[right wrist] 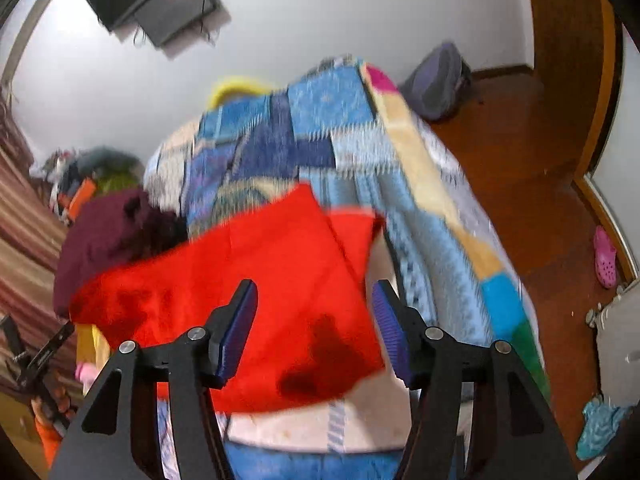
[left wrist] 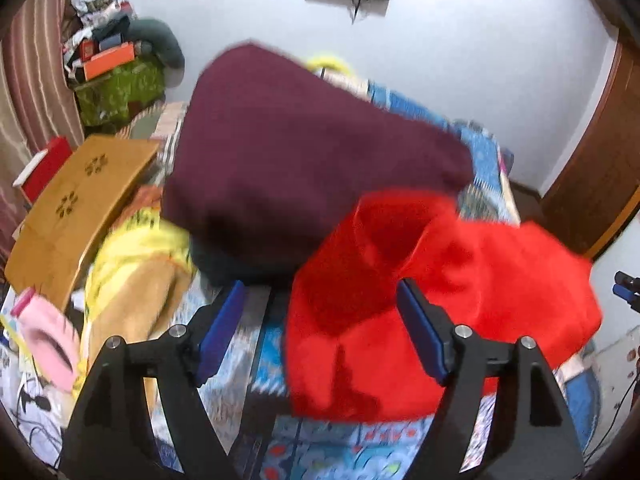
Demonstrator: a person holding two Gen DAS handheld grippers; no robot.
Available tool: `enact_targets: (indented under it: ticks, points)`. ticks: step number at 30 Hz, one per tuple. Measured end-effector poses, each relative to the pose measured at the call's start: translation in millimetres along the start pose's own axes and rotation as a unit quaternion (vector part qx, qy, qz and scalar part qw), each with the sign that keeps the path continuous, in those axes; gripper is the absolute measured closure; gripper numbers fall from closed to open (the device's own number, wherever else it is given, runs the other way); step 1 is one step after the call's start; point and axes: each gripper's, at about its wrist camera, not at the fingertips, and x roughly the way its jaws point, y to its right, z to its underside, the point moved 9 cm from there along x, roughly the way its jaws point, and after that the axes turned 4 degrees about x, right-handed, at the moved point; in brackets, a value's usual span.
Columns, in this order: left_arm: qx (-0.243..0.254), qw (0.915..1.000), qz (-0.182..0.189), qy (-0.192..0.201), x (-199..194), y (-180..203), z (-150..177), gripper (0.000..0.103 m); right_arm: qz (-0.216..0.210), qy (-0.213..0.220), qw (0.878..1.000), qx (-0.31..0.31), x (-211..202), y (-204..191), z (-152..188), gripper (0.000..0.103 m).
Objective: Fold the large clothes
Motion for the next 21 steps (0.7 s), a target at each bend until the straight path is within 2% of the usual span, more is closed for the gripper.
enact_targets:
  ticks: [6, 12, 15, 17, 21]
  points:
    - [-0.026, 0.996, 0.021, -0.083, 38, -6, 59, 0.026, -0.003, -0.043, 0.998, 0.035, 26, 13, 29, 0.047]
    - [-0.056, 0.9832, 0.057, -0.164, 87, 4, 110, 0.026, -0.022, -0.065, 0.99, 0.12, 60, 28, 30, 0.047]
    - [-0.072, 0.9794, 0.069, -0.176, 102, 10, 117, 0.026, -0.019, -0.056, 0.987, 0.152, 74, 39, 26, 0.044]
    - [-0.077, 0.9785, 0.075, -0.176, 109, 14, 117, 0.026, -0.022, -0.061, 0.985, 0.158, 84, 40, 27, 0.035]
    - [-0.103, 0.9745, 0.091, -0.177, 125, 19, 114, 0.026, -0.027, -0.042, 0.989, 0.139, 88, 34, 21, 0.032]
